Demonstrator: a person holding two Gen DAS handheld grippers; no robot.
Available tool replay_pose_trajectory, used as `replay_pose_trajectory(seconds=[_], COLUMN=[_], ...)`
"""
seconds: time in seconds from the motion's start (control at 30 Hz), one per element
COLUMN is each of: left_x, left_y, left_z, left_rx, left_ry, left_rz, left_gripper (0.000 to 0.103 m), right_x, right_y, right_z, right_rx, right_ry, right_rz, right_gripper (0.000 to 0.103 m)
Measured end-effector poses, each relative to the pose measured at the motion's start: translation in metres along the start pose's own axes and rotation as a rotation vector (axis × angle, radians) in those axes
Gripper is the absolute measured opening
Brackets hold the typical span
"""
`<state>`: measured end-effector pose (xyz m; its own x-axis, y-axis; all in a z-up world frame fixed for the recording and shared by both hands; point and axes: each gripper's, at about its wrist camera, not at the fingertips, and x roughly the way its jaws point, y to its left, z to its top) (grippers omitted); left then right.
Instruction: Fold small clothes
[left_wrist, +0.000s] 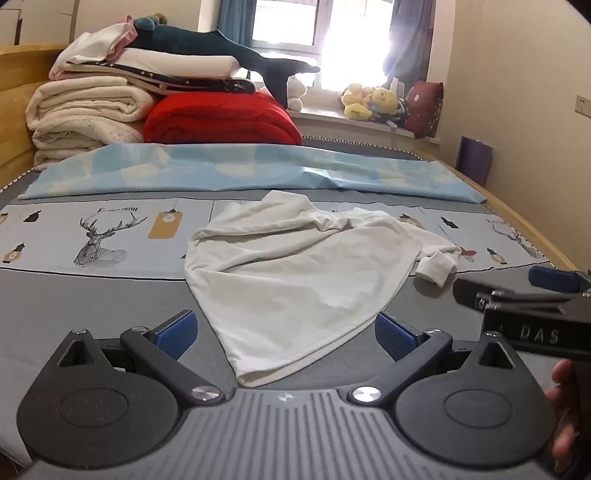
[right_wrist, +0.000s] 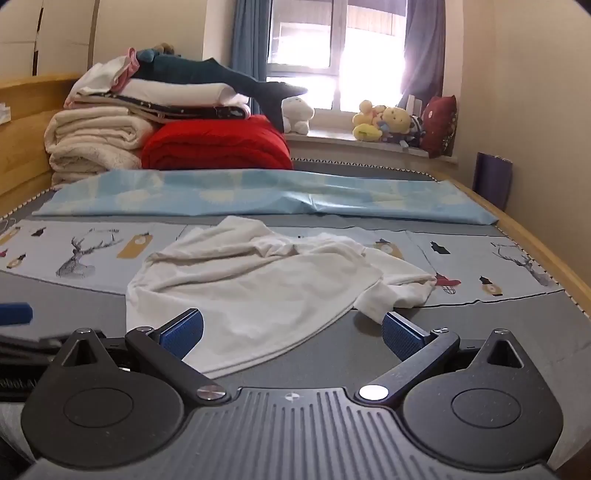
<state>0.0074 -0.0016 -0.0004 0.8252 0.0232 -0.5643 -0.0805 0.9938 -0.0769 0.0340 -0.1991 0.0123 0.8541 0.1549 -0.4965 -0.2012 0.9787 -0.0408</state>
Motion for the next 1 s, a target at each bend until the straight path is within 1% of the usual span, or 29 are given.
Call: replay_pose_trajectory(seconds=[0.1,0.2,0.4,0.53,1.0], left_x=[-0.0006,-0.0012,-0.0006,0.0007,0.0032], left_y=[-0.0005,-0.0008,-0.0018,-0.0033,-0.0067], left_z=[-0.0016,-0.0017,-0.0023,-0.0018,-0.0036], left_rx=[0.003,0.006,0.008,0.013,0.022], left_ry=[0.003,0.007,0.012,0.018,0.028], left_rz=[-0.008,-0.012,-0.016,-0.017,-0.024], left_gripper=[0.102,0.102,0.102,0.102,0.102], right_x=[-0.001,-0.002,-0.0027,-0.0027,-0.0024], right_y=[0.0041,0.0084,0.0086,0.0091,0.0084], right_z=[-0.0014,-0.002,-0.0009,-0.0008,-0.0006], right_rx=[-0.023,-0.045,-0.044,-0.051,-0.059], right_ry=[0.006,0.003,0.007,0.005,0.01], right_rz=[0.019,0.009,0.017,0.024,0.024], right_gripper=[0.101,0.101,0.097,0.092,0.087])
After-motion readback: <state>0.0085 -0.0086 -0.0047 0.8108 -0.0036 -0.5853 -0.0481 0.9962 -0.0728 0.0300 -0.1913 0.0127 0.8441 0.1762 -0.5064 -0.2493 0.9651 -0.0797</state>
